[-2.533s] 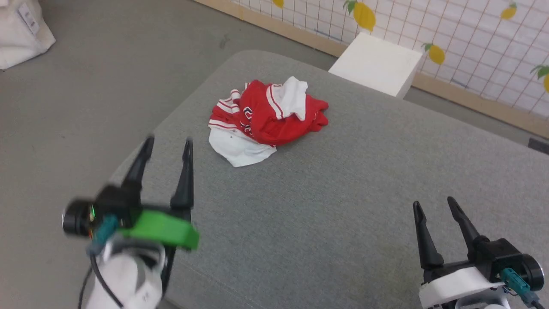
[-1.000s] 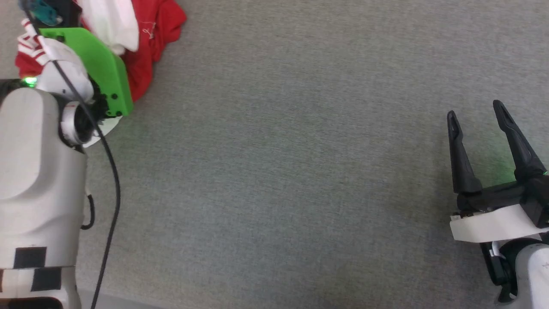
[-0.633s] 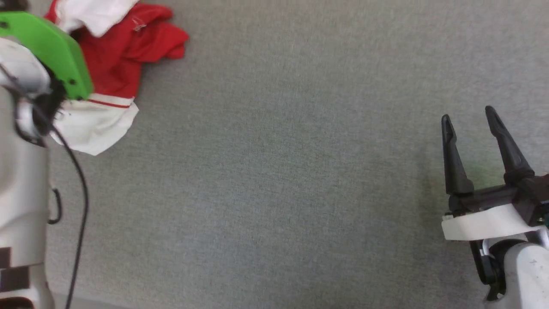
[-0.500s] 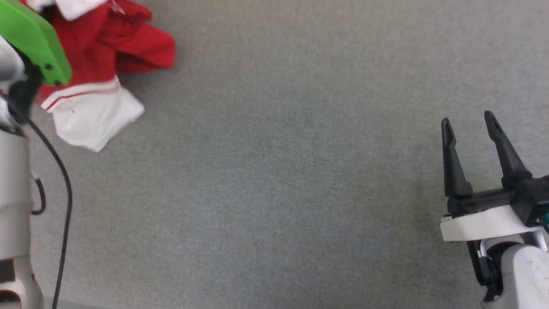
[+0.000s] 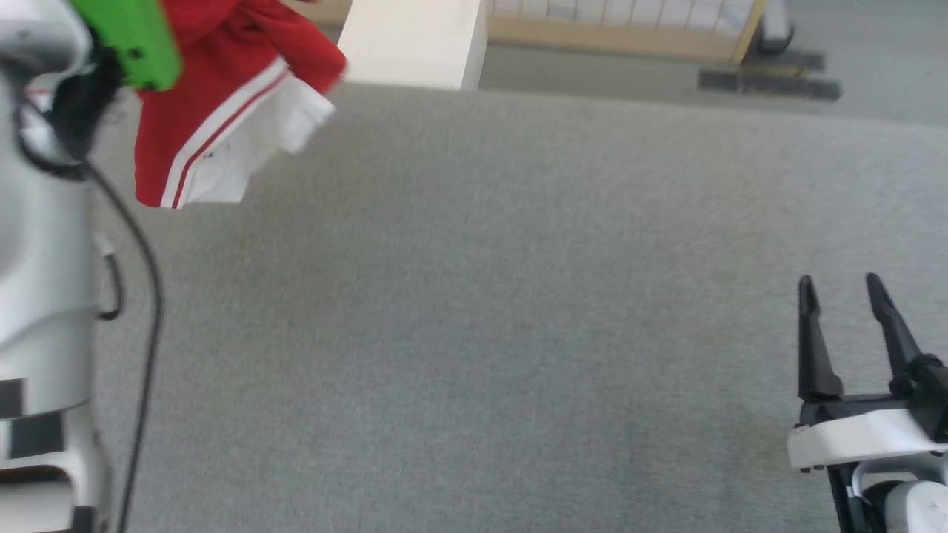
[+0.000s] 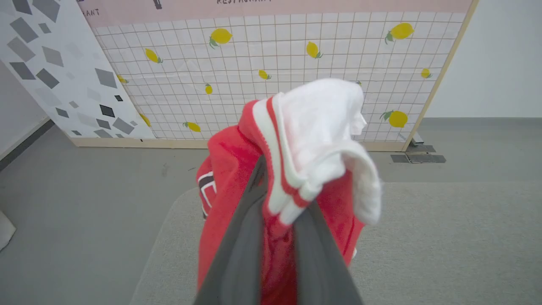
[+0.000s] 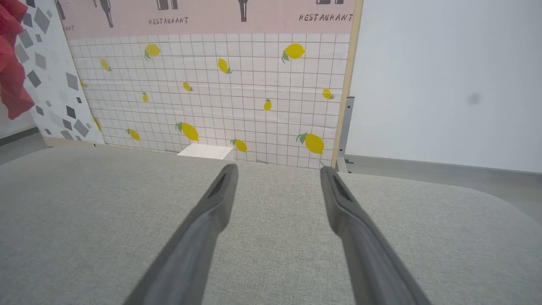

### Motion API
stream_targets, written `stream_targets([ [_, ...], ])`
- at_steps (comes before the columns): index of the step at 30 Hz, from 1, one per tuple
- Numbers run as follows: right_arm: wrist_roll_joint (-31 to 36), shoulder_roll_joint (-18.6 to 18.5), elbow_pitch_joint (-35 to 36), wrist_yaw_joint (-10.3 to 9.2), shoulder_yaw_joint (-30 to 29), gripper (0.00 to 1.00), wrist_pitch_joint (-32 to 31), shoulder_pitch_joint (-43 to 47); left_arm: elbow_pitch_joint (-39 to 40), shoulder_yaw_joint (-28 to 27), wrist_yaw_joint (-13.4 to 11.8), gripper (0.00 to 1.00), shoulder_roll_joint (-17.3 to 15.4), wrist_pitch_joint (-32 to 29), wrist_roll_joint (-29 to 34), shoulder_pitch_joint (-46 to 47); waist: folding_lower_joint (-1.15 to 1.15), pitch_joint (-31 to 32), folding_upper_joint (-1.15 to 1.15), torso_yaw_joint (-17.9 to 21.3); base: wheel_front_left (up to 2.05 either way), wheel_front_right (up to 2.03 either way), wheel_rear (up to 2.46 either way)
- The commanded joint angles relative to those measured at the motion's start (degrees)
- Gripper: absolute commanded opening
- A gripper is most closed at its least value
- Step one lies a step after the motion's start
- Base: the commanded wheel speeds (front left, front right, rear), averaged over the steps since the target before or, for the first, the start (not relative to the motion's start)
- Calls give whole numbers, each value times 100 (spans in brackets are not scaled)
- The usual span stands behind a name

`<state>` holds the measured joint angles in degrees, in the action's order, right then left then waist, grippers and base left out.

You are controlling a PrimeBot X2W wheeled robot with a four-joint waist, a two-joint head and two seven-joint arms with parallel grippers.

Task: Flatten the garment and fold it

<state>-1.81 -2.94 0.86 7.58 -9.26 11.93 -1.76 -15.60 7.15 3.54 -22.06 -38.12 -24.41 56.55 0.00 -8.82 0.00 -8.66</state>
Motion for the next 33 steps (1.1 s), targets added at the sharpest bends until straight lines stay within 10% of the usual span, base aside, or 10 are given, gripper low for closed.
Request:
stream_targets([
  [1, -52, 4, 6, -9, -52, 100, 32, 62, 119, 84, -11, 0, 138, -55, -78, 141, 0, 534, 0, 376, 0, 0, 0],
  [19, -241, 6, 118, -9, -432, 100, 40, -78, 1651, 1938, -209, 0, 1619, -736, -205, -1287, 0, 86, 0, 1299, 0, 0, 0],
  [33, -458, 6, -251, -9, -48, 100, 196, -561, -1127, 3239, -827, 5, 1913, 1312, 106, -2017, 0, -671, 0, 1885, 0, 0, 0],
])
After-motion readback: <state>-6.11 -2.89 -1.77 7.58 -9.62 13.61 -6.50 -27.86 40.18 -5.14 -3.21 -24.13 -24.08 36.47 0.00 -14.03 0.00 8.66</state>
